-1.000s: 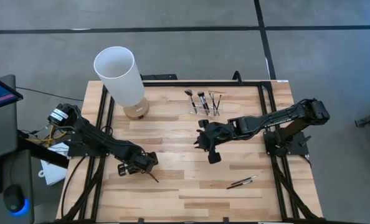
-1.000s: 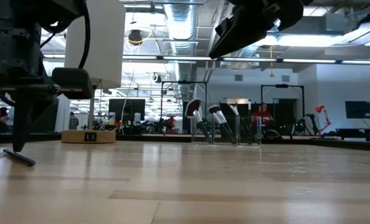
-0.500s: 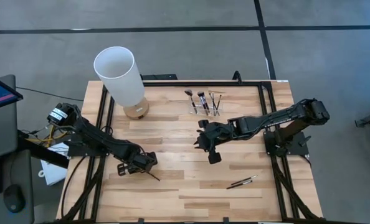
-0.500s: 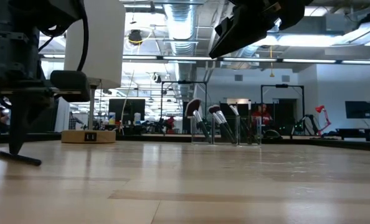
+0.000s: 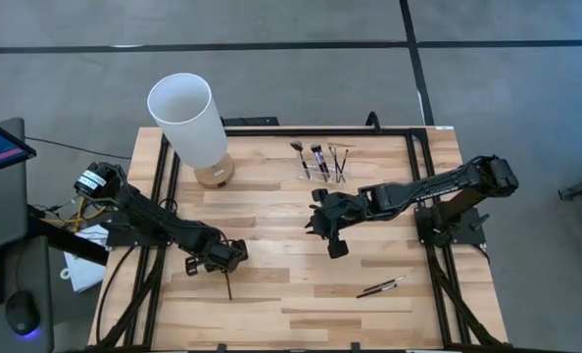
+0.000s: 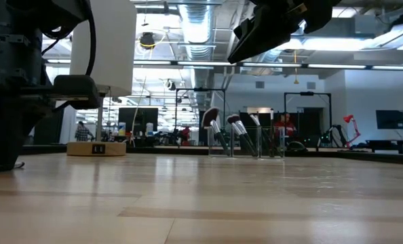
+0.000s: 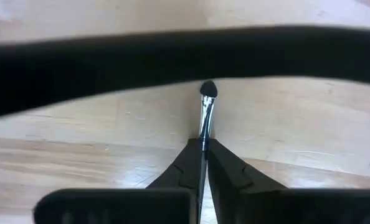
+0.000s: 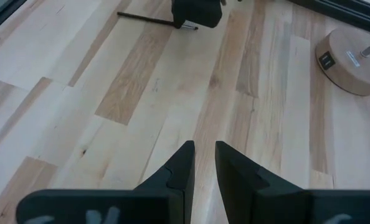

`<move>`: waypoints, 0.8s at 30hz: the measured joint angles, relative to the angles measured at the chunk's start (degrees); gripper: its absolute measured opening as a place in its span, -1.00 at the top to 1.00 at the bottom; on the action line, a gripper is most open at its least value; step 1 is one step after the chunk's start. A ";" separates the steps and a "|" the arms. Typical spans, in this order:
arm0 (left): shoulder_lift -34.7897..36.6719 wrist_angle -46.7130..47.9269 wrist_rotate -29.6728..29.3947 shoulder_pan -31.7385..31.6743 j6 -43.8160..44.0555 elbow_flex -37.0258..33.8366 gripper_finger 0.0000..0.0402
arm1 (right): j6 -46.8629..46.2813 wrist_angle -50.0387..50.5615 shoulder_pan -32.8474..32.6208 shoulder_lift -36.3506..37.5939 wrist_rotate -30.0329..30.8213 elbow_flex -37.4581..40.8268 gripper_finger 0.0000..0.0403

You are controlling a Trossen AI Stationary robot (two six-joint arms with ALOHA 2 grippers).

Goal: Put items in baskets/containers
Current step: Put the black eyeshadow brush into the transparent organizer

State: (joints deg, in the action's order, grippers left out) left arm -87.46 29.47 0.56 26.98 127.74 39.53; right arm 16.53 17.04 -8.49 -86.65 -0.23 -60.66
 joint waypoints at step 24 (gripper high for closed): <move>10.43 -0.37 -20.49 -3.15 -11.77 -0.15 0.92 | -6.33 -14.40 8.61 -2.41 -24.35 7.41 0.72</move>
State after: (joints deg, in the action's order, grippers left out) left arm -77.03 29.11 -19.93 23.83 115.97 39.38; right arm 10.20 2.64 0.12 -89.06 -24.58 -53.25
